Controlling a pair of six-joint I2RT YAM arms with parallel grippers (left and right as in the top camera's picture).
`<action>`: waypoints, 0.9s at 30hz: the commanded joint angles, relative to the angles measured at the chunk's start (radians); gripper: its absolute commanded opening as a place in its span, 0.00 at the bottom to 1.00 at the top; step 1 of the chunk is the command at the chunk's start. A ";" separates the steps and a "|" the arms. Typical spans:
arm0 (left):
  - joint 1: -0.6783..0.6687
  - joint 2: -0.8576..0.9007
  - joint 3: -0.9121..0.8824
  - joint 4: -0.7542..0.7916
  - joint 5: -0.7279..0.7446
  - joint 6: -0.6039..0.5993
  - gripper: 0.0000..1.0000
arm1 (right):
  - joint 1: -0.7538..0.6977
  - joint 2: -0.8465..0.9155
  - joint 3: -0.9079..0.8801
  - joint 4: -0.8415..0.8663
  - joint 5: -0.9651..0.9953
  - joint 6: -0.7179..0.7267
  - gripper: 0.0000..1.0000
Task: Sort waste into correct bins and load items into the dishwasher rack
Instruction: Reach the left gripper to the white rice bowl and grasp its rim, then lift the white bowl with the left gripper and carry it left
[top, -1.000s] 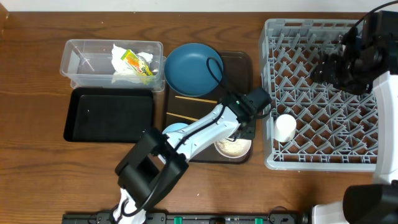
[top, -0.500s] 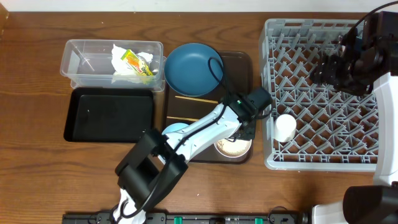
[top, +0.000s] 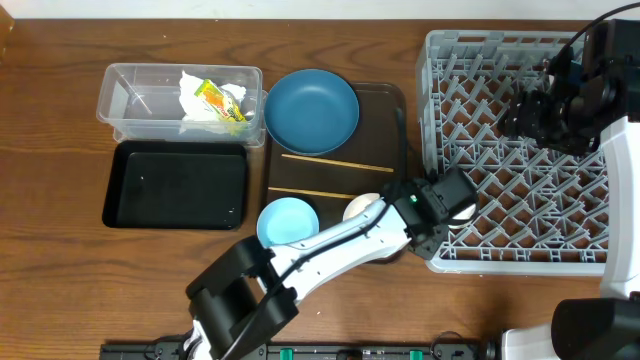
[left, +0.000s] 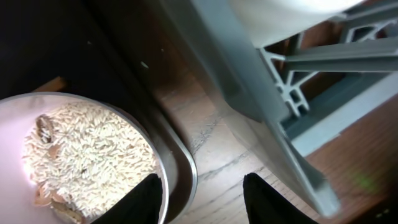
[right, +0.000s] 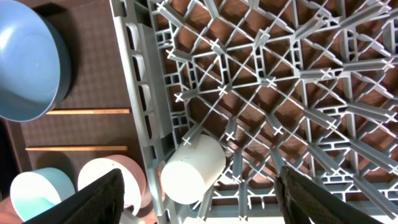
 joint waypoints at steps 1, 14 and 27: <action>0.024 0.020 0.005 -0.002 -0.032 -0.009 0.46 | -0.003 -0.013 0.012 -0.003 -0.006 -0.016 0.76; 0.031 0.042 0.002 0.002 -0.151 -0.158 0.46 | -0.003 -0.013 0.012 -0.003 -0.006 -0.023 0.76; 0.052 0.074 0.002 0.020 -0.150 -0.200 0.45 | -0.003 -0.013 0.012 -0.003 -0.006 -0.023 0.77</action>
